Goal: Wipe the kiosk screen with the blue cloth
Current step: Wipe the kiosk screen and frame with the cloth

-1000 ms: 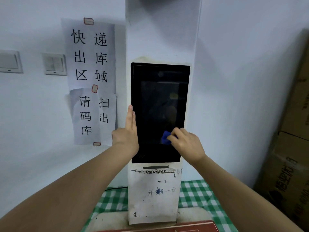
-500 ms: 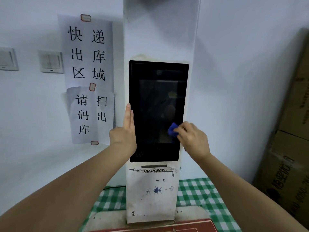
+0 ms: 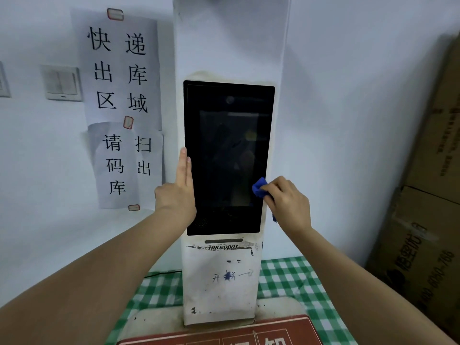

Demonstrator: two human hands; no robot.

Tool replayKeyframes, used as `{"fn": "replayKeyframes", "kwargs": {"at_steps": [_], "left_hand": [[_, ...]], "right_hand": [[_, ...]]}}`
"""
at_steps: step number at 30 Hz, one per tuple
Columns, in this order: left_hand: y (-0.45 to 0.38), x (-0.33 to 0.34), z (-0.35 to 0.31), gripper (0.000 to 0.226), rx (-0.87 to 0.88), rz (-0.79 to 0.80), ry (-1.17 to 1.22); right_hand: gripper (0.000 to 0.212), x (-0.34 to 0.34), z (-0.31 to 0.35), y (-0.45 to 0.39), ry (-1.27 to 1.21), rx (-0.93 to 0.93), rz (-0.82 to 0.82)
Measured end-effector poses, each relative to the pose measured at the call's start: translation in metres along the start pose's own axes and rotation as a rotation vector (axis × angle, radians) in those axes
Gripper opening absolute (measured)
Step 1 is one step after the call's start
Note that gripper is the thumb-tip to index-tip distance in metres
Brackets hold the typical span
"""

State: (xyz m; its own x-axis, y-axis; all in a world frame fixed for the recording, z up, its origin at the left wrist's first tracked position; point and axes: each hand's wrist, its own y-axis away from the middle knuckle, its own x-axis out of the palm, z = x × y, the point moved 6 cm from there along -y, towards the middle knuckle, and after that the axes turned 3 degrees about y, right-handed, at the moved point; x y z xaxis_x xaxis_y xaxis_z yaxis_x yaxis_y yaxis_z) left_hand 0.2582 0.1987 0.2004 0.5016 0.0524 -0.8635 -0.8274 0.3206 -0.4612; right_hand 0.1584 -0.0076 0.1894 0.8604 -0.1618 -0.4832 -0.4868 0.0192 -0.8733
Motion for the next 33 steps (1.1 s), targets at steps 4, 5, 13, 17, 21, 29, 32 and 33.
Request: {"fn": "replayKeyframes", "kwargs": {"at_steps": [4,5,13,17,21,29,32,33], "left_hand": [[0.002,-0.002,0.001,0.095,0.006,0.000,0.001],[0.002,-0.002,0.001,0.095,0.010,-0.004,0.003],[0.002,-0.001,0.000,0.096,0.021,-0.020,0.010],[0.003,0.000,0.002,0.096,0.024,-0.029,0.009],[0.003,0.000,0.002,0.097,0.021,-0.036,0.012],[0.003,0.000,0.002,0.097,0.035,-0.034,0.008],[0.003,0.000,0.003,0.097,0.039,-0.028,0.013],[0.003,0.000,0.003,0.096,0.037,-0.026,0.014]], "right_hand": [[0.014,-0.005,0.000,-0.007,-0.078,0.160,-0.068],[0.015,-0.002,0.001,-0.003,-0.108,0.204,-0.073],[0.015,0.017,0.007,0.038,-0.121,0.138,0.104],[0.016,-0.001,0.001,0.012,-0.168,0.237,0.007],[0.017,0.005,0.010,0.011,-0.121,0.200,-0.024],[0.015,0.030,0.017,0.053,-0.029,0.004,0.090],[0.012,0.015,0.019,0.032,-0.047,0.000,0.045],[0.013,0.009,0.019,0.022,-0.067,0.040,0.009]]}}
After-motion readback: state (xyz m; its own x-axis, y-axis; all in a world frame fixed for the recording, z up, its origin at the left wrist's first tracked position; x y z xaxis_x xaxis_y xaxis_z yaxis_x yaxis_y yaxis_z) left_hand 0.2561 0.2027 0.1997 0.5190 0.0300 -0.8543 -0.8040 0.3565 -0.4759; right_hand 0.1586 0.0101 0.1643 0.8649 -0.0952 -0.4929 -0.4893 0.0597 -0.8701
